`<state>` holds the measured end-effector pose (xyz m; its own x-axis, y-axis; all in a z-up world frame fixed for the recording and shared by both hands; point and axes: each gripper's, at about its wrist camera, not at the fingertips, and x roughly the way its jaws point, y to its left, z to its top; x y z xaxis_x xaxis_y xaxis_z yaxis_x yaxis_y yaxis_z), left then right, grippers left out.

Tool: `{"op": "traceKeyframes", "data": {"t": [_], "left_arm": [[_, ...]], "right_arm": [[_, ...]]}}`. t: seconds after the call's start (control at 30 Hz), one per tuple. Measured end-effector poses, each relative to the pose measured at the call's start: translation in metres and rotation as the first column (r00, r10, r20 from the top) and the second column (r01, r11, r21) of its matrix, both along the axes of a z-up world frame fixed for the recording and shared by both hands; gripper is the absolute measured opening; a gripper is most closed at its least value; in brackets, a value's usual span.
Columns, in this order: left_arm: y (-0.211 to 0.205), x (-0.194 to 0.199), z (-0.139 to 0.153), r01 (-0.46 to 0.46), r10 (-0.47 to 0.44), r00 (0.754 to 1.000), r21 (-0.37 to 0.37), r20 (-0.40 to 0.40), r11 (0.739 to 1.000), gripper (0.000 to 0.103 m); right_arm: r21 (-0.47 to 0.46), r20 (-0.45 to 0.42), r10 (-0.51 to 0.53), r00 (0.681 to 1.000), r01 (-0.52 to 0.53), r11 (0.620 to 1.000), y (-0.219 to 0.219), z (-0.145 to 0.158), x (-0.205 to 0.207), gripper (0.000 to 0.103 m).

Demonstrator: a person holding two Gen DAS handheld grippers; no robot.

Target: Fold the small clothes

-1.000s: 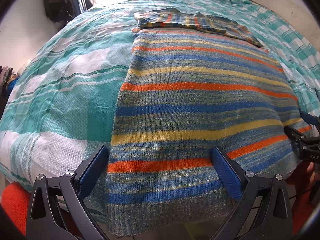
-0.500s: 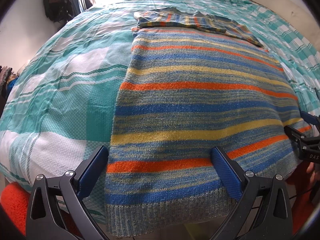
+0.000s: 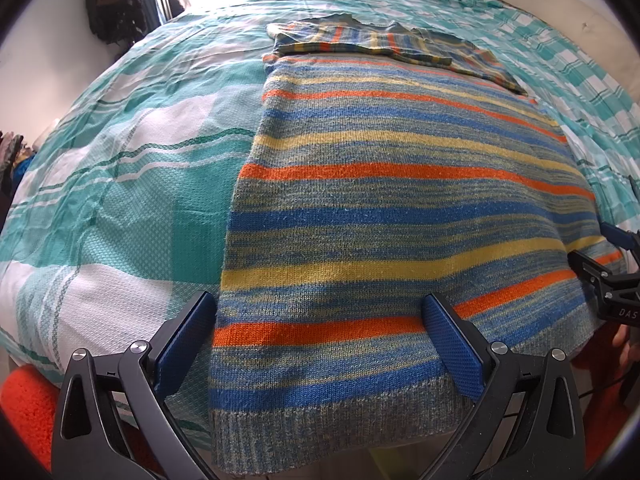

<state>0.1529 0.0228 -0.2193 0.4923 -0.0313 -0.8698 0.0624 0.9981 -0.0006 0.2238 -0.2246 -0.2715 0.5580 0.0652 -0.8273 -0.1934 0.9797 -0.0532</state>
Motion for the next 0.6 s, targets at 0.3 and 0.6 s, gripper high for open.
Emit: {"op": "traceKeyframes", "data": {"t": [0.3, 0.6], "left_arm": [[0.043, -0.035, 0.04, -0.049, 0.05, 0.999, -0.088, 0.008, 0.995, 0.101], [0.021, -0.023, 0.012, 0.105, -0.121, 0.985, -0.135, -0.123, 0.985, 0.076]], "right_arm": [[-0.011, -0.033, 0.01, 0.999, -0.01, 1.0, -0.043, 0.049, -0.024, 0.103], [0.303, -0.261, -0.044, 0.964, 0.126, 0.945, -0.108, 0.025, -0.017, 0.089]]}}
